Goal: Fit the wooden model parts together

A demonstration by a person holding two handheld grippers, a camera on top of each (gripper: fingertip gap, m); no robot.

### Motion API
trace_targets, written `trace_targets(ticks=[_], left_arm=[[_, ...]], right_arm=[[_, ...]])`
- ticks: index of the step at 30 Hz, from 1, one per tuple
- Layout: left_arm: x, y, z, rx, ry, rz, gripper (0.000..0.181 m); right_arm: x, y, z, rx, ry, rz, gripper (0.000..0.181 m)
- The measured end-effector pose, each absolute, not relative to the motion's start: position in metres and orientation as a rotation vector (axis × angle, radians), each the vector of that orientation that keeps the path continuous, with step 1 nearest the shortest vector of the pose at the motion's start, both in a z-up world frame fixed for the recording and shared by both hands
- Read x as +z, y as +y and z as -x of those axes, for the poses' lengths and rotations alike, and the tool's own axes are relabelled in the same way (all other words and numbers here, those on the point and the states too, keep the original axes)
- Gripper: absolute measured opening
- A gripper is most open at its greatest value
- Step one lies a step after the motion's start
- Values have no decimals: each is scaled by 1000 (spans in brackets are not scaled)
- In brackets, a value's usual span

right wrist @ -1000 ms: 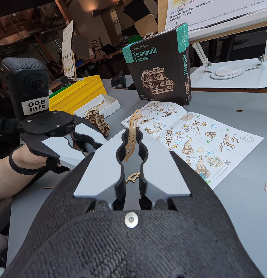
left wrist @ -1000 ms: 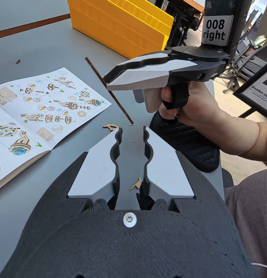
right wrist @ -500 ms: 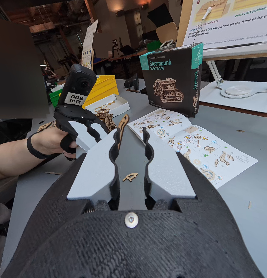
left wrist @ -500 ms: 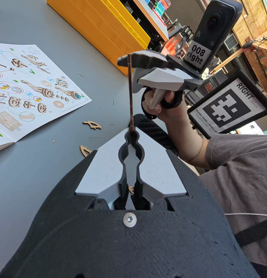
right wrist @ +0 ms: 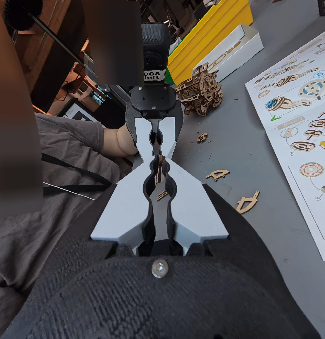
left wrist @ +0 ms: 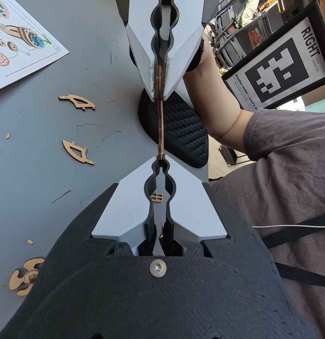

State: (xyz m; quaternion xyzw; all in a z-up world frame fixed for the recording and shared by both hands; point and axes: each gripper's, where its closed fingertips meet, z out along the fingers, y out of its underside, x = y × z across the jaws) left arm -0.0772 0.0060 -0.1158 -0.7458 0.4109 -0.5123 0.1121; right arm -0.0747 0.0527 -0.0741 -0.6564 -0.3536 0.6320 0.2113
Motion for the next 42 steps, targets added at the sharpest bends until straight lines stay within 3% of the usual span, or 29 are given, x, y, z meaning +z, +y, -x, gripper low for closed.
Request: trace_targets(ticks=[2,4,5,14,18,24,42], left_arm=[[-121,11,78,-1437,1195,2211,5],[-127,24,84,-1294,1194,2221,26],[-128,30,89,-1220,1203,2215,27],[-105,43,108,-1155,1199,2118,20],[-94,49,114,-1144,1173,2077,20],[-84,54,121,-1109,1159,2021,20],[-65,74,141,-1048,1125,1873,19]], right_arm=[[-83,56,69,1762,-913,1921,1],[-102,66,58,1734,-753,2072,1],[-116,71,52,1697,-668,2155,1],[-143,59,52,1569,-619,2378,4],[-158,56,52,1373,-723,2456,20],[-156,65,39,1226,-769,2428,29],[-144,93,8,779,-976,2239,27]])
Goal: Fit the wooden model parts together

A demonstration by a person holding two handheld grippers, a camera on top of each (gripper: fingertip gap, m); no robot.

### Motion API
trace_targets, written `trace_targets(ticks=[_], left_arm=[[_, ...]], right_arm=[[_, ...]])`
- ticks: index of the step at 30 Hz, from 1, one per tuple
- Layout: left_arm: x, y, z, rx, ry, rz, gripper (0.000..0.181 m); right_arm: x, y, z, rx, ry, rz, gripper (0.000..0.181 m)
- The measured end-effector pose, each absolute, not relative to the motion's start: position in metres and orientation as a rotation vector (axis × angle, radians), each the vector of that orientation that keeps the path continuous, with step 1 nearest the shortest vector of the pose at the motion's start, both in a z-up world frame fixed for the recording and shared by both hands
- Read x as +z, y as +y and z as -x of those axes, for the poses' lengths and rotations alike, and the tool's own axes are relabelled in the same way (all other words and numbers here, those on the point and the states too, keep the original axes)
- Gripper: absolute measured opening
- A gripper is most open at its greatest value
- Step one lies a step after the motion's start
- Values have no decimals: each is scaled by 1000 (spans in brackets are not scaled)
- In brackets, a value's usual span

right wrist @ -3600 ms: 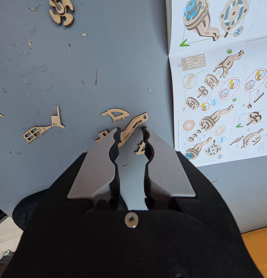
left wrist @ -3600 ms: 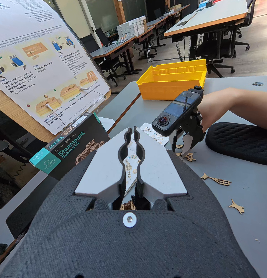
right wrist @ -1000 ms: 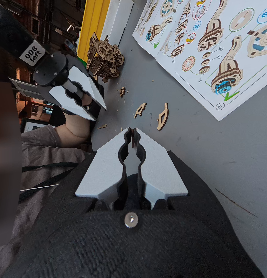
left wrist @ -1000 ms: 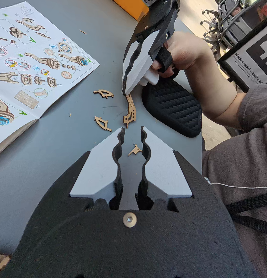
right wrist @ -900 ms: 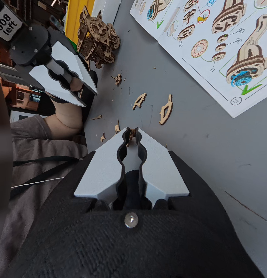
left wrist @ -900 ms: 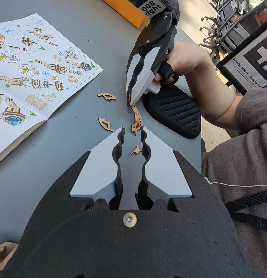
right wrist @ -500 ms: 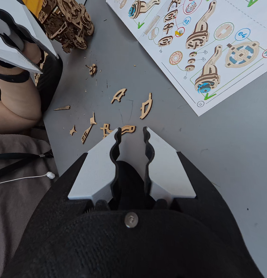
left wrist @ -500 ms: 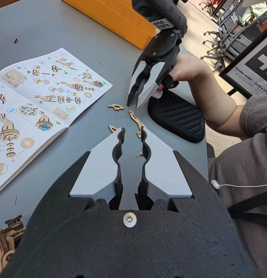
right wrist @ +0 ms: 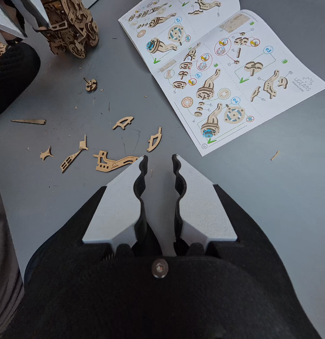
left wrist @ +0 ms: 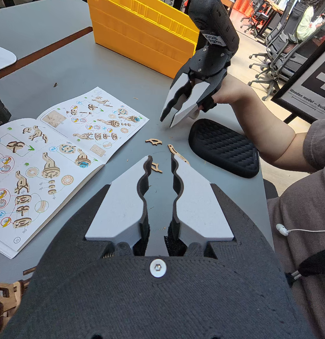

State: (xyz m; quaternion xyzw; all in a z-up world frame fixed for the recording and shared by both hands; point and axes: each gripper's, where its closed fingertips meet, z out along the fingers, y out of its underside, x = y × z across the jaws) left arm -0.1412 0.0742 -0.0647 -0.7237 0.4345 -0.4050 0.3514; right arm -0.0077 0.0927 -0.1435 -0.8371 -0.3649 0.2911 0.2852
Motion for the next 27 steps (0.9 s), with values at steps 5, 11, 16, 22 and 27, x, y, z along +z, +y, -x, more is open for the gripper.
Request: trace_targets(ticks=[5,11,16,22,27], left_arm=[[-75,80,141,-901,1176,1846,20],[-96,77,133,-863,1213,1900,20],[-99,81,134,-834,1210,1903,20],[-98,88,140,-809,1190,1893,22],[-97,90,142,-825,1172,1898,23]], right_arm=[[-138,100,11,708,-1058,2100,26],[-152,84,26,735,-1219,2078,16],[-155,77,36,705,-1330,2001,18],[-136,99,54,347,-1513,1622,13],[-151,92,82,648,-1640,1664,35]])
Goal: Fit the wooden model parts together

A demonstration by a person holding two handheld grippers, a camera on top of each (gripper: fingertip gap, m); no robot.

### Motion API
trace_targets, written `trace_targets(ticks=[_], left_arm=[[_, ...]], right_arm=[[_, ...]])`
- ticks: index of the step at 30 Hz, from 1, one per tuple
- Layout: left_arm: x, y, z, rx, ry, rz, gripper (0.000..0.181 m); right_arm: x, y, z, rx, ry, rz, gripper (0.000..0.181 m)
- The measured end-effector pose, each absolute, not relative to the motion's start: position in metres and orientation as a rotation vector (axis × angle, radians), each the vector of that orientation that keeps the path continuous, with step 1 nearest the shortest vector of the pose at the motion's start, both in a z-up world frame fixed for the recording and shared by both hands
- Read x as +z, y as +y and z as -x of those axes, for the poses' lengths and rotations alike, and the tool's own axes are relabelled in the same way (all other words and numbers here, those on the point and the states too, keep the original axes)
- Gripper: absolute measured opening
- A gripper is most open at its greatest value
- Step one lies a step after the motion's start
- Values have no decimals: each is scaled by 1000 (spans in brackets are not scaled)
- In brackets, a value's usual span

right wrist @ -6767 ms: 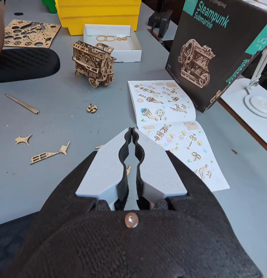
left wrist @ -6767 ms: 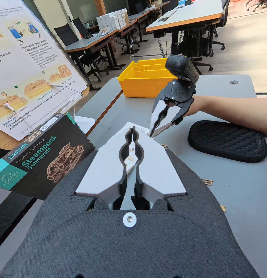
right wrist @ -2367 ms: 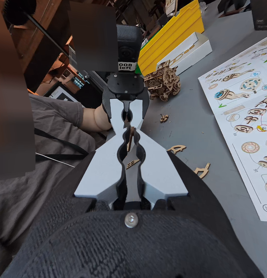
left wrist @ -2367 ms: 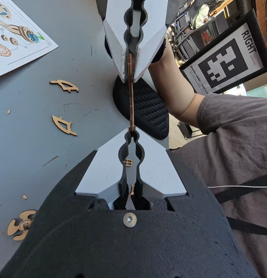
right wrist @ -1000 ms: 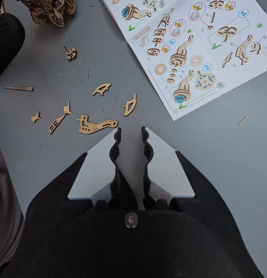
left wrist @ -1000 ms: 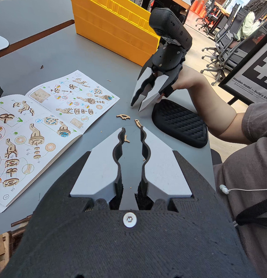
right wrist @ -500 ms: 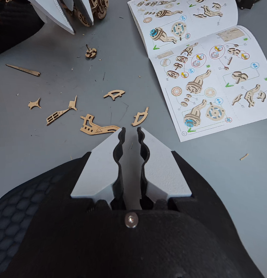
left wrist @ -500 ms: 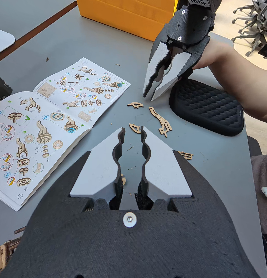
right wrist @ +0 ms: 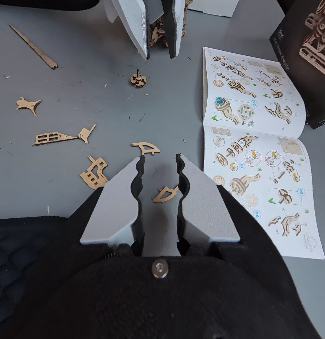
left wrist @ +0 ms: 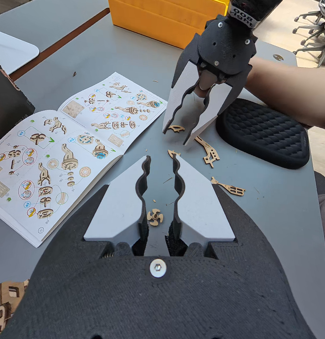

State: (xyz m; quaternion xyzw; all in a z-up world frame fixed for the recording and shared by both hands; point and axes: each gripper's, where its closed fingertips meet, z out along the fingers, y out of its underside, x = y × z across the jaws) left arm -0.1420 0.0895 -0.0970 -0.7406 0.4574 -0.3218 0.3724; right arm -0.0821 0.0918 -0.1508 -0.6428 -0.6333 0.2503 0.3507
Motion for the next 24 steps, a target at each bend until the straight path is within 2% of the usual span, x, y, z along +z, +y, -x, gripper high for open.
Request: trace_targets(ticks=[14,16,18,24], left_arm=[[-108,85,140,-830,1200,1921,24],[-109,82,138,-848,1205,1933,24],[-110,80,137,-870,1205,1943,24],[-116,75,128,-964,1161,1990,22]], right_arm=[[-168,84,99,751,-1746,1723,37],[-168,84,99,769,-1735,1730,34],[-168,83,99,782,-1728,1722,22],[-160,85,96,685,-1690,1670,22]])
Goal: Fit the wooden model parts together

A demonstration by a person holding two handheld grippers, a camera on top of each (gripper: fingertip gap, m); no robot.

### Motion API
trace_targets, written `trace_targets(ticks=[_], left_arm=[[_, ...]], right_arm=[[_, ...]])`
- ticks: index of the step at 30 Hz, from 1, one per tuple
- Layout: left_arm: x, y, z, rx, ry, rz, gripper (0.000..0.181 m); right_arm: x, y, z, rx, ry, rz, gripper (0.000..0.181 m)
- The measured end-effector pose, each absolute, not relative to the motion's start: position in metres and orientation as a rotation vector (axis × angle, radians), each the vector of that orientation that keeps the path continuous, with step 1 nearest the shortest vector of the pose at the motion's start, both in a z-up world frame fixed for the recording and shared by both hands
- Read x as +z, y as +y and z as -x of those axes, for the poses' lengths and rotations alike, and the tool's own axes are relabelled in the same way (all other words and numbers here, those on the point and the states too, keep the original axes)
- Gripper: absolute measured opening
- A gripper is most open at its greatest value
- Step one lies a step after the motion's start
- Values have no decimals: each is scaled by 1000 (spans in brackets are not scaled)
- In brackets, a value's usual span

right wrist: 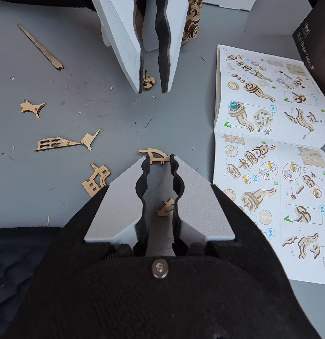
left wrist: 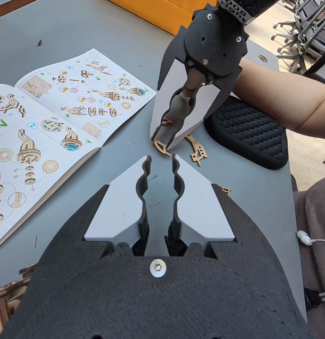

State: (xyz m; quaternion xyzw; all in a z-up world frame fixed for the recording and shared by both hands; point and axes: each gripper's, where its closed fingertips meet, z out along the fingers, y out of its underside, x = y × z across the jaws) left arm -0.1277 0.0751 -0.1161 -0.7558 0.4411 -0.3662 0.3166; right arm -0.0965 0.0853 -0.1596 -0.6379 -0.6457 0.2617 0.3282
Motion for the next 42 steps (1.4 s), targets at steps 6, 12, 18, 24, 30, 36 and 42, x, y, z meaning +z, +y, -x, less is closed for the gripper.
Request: trace_targets(ticks=[6,12,18,24,30,36,42], left_arm=[[-100,74,119,-1241,967,2011,30],[-67,67,128,-1029,1207,1643,41],[-46,36,122,-555,1427,1225,45],[-61,28,106,-677,1428,1320,31],[-54,27,114,-1297,1234,1614,21],[-61,37,112,-1663,1009,1808,22],[-67,38,107,-1774,946,1856,26]], right_arm=[[-102,80,101,601,-1513,1433,21],[-62,53,109,888,-1423,1338,21],[-40,26,105,1487,-1332,1369,21],[-54,34,108,1433,-1339,1413,21],[-52,49,108,885,-1400,1260,21],[-53,59,109,485,-1415,1135,21],[-58,59,113,339,-1460,1089,21]])
